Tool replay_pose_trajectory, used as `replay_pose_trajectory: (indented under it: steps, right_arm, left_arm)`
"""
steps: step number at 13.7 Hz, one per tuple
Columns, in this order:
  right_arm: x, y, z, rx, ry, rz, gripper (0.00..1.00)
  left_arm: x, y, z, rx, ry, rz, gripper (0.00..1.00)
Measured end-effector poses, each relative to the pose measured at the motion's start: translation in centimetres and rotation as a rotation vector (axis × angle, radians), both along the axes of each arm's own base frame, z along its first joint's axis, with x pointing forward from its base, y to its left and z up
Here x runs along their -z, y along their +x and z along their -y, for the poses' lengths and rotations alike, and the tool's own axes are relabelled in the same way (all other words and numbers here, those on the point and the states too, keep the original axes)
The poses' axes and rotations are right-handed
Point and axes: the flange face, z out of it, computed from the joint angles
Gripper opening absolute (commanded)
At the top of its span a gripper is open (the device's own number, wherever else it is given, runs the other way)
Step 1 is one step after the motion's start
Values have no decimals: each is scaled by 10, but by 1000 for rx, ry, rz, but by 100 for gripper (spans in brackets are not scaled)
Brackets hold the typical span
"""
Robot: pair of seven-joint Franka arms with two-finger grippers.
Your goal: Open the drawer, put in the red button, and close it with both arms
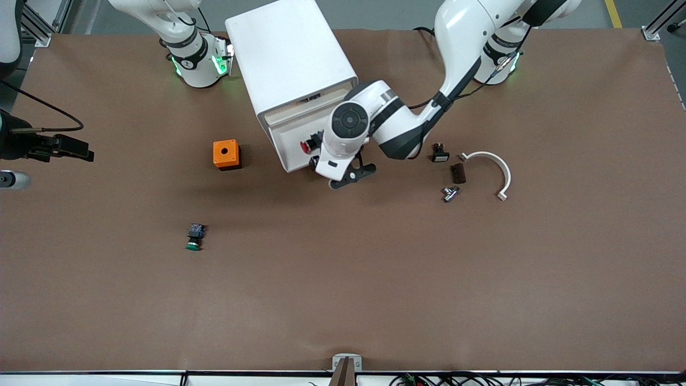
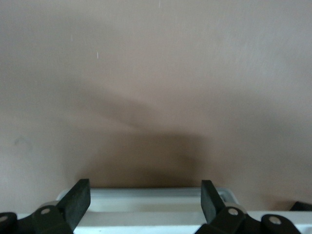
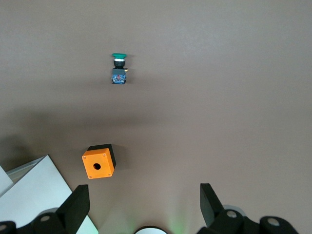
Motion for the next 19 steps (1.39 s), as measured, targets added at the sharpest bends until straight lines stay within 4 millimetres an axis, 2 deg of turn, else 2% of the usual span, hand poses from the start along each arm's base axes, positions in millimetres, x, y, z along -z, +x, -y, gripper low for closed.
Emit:
replay_pose_trajectory:
  steps: [3, 6, 9, 11, 12, 14, 17, 19]
  right_arm:
    - [0, -1, 2, 3, 1, -6, 100]
    - [-3, -3, -5, -10, 4, -18, 100]
    - [-3, -5, -3, -9, 5, -30, 100]
    - [-9, -9, -4, -16, 8, -31, 100]
    - [-15, -12, -5, -22, 9, -23, 100]
    - [-24, -15, -9, -29, 9, -6, 100]
    - [-28, -17, -9, -28, 9, 5, 100]
    - [-29, -17, -9, -29, 9, 8, 100]
  left_arm:
    - [2, -35, 25, -13, 25, -17, 100]
    - [4, -62, 40, -26, 54, -33, 100]
    - [5, -73, 46, -37, 73, -43, 100]
    - [5, -68, 41, -45, 86, -47, 100]
    - [2, -55, 33, -61, 89, -43, 100]
    - [-14, -7, 2, -82, 64, -21, 100]
    - [-57, 85, -79, -112, 57, 104, 100]
    - [-93, 126, -136, -115, 65, 162, 100]
